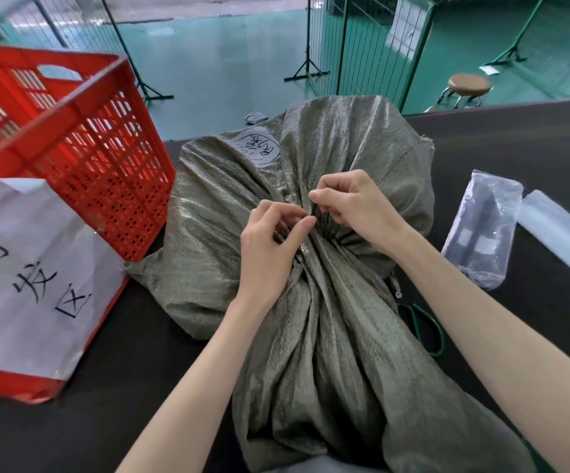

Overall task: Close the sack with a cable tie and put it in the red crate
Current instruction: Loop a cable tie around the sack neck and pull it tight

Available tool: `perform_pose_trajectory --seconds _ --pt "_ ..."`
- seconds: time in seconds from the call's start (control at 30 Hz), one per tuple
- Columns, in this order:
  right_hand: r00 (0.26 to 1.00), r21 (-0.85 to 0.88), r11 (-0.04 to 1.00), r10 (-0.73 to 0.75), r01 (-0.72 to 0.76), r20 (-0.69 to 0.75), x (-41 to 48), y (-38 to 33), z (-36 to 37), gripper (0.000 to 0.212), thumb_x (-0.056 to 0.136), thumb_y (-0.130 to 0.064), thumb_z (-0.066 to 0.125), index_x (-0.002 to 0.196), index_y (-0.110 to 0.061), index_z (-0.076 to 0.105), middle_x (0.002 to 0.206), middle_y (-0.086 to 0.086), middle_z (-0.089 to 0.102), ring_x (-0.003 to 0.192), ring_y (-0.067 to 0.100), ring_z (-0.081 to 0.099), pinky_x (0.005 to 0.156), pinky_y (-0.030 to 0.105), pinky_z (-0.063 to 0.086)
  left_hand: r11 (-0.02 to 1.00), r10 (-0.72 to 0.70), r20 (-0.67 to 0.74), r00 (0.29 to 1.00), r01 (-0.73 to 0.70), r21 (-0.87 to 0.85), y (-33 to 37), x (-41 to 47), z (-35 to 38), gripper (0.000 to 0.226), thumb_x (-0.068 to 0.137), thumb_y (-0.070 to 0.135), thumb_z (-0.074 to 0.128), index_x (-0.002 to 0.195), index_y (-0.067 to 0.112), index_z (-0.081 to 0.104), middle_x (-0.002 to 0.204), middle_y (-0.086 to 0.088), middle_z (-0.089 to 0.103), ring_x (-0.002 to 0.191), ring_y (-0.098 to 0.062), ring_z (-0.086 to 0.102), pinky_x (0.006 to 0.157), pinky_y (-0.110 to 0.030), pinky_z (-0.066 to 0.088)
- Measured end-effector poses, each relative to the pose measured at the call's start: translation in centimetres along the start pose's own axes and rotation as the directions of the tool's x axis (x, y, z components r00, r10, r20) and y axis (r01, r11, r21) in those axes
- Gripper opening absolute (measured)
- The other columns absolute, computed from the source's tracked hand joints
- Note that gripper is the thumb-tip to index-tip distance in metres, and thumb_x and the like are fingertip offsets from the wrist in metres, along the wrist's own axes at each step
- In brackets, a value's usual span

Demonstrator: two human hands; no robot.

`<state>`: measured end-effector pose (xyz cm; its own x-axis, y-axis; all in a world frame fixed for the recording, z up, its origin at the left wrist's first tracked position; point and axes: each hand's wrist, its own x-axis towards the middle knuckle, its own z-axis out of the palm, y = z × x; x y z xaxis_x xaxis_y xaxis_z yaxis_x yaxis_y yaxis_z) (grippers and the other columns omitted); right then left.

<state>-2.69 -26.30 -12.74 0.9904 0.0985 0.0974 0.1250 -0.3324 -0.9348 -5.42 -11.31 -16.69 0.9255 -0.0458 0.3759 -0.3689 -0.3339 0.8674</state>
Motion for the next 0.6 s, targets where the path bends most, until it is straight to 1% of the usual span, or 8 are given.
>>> perform_pose_trajectory --seconds 0.1,0.2,0.27,0.3,0.37,0.47,0.6 --pt "0.999 -0.018 1.000 -0.001 0.001 -0.035 -0.1 0.2 0.0 0.027 0.077 -0.026 0.057 0.054 -0.014 0.050 0.054 0.012 0.042 0.044 0.010 0.033 0.046 0.020 0.027 0.999 0.021 0.021 1.000 -0.022 0.026 0.2 0.3 0.4 0.004 0.086 0.020 0.071 0.085 0.016 0.069 0.080 0.006 0.058 0.079 -0.017 0.056 0.073 -0.024 0.041" --pt "0.997 -0.057 0.998 -0.028 0.024 -0.073 -0.4 0.3 0.1 0.029 0.079 -0.024 0.057 0.053 -0.013 0.049 0.049 0.006 0.041 0.042 0.007 0.033 0.049 0.021 0.027 0.999 0.018 0.026 0.999 -0.018 0.033 0.2 0.2 0.2 0.005 0.085 0.019 0.070 0.082 0.018 0.068 0.078 0.008 0.058 0.078 -0.015 0.055 0.072 -0.023 0.039" --pt "0.990 -0.050 0.998 -0.041 0.035 -0.137 -0.5 -0.1 -0.1 0.031 0.082 -0.020 0.057 0.054 -0.009 0.050 0.046 0.002 0.041 0.039 0.004 0.033 0.047 0.022 0.028 0.998 0.016 0.045 0.999 -0.018 0.053 0.1 0.1 -0.2 0.007 0.085 0.017 0.070 0.079 0.016 0.066 0.077 0.007 0.057 0.077 -0.016 0.056 0.072 -0.022 0.039" --pt "0.983 -0.019 0.999 -0.035 0.032 -0.180 -0.3 -0.3 -0.3 0.032 0.085 -0.017 0.057 0.055 -0.010 0.049 0.046 0.001 0.042 0.037 0.004 0.033 0.045 0.021 0.028 0.998 0.011 0.060 0.998 -0.015 0.063 -0.1 -0.1 -0.4 0.009 0.084 0.016 0.070 0.077 0.014 0.066 0.076 0.006 0.057 0.077 -0.015 0.055 0.071 -0.021 0.040" --pt "0.966 0.096 0.995 0.003 0.023 -0.258 0.0 -0.9 -1.1 0.035 0.089 -0.012 0.055 0.055 -0.013 0.048 0.045 -0.002 0.041 0.035 0.006 0.033 0.039 0.018 0.027 0.997 0.005 0.098 0.995 -0.013 0.080 -0.6 -0.8 -0.9 0.011 0.084 0.015 0.070 0.075 0.012 0.064 0.075 0.007 0.055 0.076 -0.014 0.054 0.071 -0.020 0.040" --pt "0.939 0.244 0.969 0.047 0.040 -0.340 0.4 -1.5 -2.2 0.036 0.090 -0.008 0.053 0.055 -0.013 0.046 0.042 -0.007 0.040 0.033 0.007 0.033 0.037 0.018 0.026 0.989 0.014 0.159 0.987 -0.037 0.146 -1.6 -1.8 -1.8 0.015 0.082 0.015 0.071 0.071 0.011 0.062 0.072 0.004 0.055 0.077 -0.015 0.051 0.073 -0.025 0.040" --pt "0.913 0.351 0.929 0.038 0.117 -0.407 0.8 -3.0 -2.8 0.037 0.089 -0.002 0.051 0.054 -0.013 0.044 0.039 -0.010 0.040 0.033 0.008 0.031 0.037 0.020 0.022 0.980 -0.005 0.225 0.974 -0.040 0.194 -2.4 -2.3 -2.2 0.018 0.080 0.016 0.072 0.069 0.013 0.059 0.070 0.003 0.054 0.075 -0.015 0.048 0.075 -0.029 0.039"
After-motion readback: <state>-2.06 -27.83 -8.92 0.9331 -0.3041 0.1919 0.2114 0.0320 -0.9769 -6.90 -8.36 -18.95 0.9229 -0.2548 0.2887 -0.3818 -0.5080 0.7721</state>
